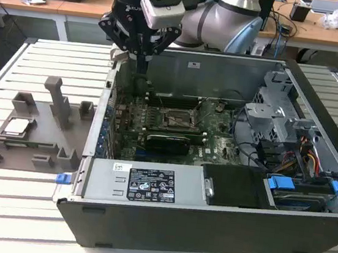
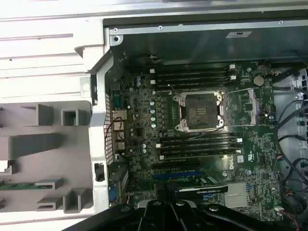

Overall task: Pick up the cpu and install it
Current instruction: 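Reach for the cpu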

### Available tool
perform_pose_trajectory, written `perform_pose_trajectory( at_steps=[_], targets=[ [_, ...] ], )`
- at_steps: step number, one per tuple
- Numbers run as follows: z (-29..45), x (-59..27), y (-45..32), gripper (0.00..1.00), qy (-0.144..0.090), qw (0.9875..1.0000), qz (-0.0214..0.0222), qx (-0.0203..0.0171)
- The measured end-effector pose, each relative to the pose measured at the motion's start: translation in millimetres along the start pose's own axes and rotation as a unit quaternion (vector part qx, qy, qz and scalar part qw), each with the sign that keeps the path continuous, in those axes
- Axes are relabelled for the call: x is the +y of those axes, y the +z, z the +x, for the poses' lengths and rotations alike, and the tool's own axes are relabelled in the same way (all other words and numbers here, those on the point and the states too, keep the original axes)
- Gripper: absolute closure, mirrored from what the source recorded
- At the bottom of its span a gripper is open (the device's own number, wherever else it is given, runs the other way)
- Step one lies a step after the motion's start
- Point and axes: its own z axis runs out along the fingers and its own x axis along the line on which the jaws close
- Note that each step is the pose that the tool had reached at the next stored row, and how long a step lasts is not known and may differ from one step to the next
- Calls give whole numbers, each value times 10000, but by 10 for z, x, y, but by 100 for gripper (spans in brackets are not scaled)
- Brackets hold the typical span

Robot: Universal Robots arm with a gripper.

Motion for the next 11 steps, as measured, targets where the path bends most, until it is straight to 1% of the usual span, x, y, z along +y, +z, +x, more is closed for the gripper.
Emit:
perform_pose_trajectory(
  at_steps=[2, 4, 5, 8, 11],
  targets=[
    [57, -4, -1, 89, 1, 10000, 0, 0],
    [156, -11, -4, 89, 0, 10000, 0, 0],
    [184, -13, -5, 89, 0, 10000, 0, 0],
    [223, -16, -6, 89, 0, 10000, 0, 0],
    [278, -20, -8, 89, 0, 10000, 1, 0]
  ],
)
